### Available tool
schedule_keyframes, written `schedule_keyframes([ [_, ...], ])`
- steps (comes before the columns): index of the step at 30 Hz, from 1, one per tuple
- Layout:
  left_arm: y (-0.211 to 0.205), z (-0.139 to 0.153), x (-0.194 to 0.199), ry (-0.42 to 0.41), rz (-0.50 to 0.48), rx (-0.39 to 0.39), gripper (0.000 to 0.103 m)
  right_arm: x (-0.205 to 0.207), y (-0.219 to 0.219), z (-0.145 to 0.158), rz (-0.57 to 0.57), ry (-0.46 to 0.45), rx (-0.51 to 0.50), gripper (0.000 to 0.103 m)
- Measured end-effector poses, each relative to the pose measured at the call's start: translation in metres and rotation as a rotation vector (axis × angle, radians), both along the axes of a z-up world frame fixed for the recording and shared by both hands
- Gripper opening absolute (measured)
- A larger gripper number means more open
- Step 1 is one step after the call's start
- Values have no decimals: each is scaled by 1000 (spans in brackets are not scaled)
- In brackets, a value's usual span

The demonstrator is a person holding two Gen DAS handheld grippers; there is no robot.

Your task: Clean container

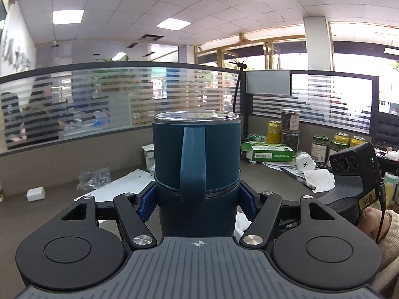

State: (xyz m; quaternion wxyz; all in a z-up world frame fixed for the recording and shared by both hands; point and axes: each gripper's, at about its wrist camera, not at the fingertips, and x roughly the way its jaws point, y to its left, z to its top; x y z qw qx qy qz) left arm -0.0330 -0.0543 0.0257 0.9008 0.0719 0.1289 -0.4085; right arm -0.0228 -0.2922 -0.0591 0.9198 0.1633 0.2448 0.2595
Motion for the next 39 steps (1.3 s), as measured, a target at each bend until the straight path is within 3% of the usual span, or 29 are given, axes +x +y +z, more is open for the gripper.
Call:
schedule_keyframes([
  [5,3,1,0,-17,-19,-9,73,2,1,-1,-1,2,-2,9],
  [7,4,2,-3,-48,-1,-22,85,2,2,-1,1,3,-3,9],
  [10,5,4,-6,-60,13,-70,88,2,2,-1,-2,2,-2,9],
  [14,14,12,-11,-37,24,-176,103,0,2,2,-8,-13,5,9],
  [19,31,27,-23,-25,20,-352,103,-8,2,16,8,-65,17,9],
  [22,39,39,-25,-37,102,-414,103,-14,5,28,30,-105,25,9],
  [28,32,47,-3,45,322,-360,103,-26,9,52,75,-186,42,9],
  [34,36,43,5,97,350,-362,103,-25,20,65,96,-234,22,9],
  [39,34,43,-1,41,371,-321,103,-23,24,77,90,-287,14,9],
])
